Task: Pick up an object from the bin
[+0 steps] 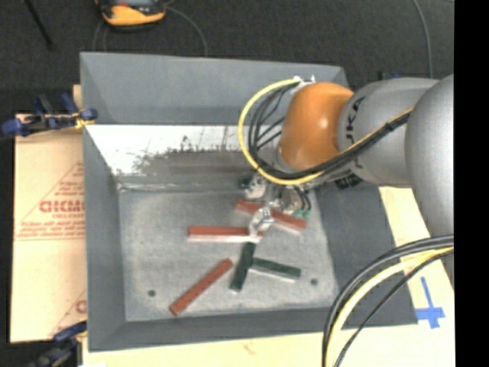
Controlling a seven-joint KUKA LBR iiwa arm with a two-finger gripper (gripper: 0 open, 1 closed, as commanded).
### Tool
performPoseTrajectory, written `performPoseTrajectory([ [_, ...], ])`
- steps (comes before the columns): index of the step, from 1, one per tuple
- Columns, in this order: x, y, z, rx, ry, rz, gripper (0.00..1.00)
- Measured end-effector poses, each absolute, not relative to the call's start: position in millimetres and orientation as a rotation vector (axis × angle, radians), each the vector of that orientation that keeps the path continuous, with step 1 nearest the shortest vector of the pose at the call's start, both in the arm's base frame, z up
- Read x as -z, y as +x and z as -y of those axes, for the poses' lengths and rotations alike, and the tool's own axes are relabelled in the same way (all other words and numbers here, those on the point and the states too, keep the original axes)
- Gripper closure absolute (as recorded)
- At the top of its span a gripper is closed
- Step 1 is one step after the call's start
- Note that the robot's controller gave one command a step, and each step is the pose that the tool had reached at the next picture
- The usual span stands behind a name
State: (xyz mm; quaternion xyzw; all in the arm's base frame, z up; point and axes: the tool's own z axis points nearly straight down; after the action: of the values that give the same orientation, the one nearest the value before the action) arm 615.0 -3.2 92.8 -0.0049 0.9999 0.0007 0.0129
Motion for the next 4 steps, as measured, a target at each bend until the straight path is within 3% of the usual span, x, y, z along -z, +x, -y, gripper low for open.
performPoseTrajectory([
  [1, -96, 615.5, 3, 0.0, -0.018, -3.12, 1.0],
  [2, -133, 610.7, 4, 0.0, -0.017, -3.135, 0.0],
  [3, -133, 610.3, 4, 0.0, -0.017, -3.137, 0.0],
  [4, -85, 616.4, 1, -0.01, 0.391, -3.081, 1.0],
])
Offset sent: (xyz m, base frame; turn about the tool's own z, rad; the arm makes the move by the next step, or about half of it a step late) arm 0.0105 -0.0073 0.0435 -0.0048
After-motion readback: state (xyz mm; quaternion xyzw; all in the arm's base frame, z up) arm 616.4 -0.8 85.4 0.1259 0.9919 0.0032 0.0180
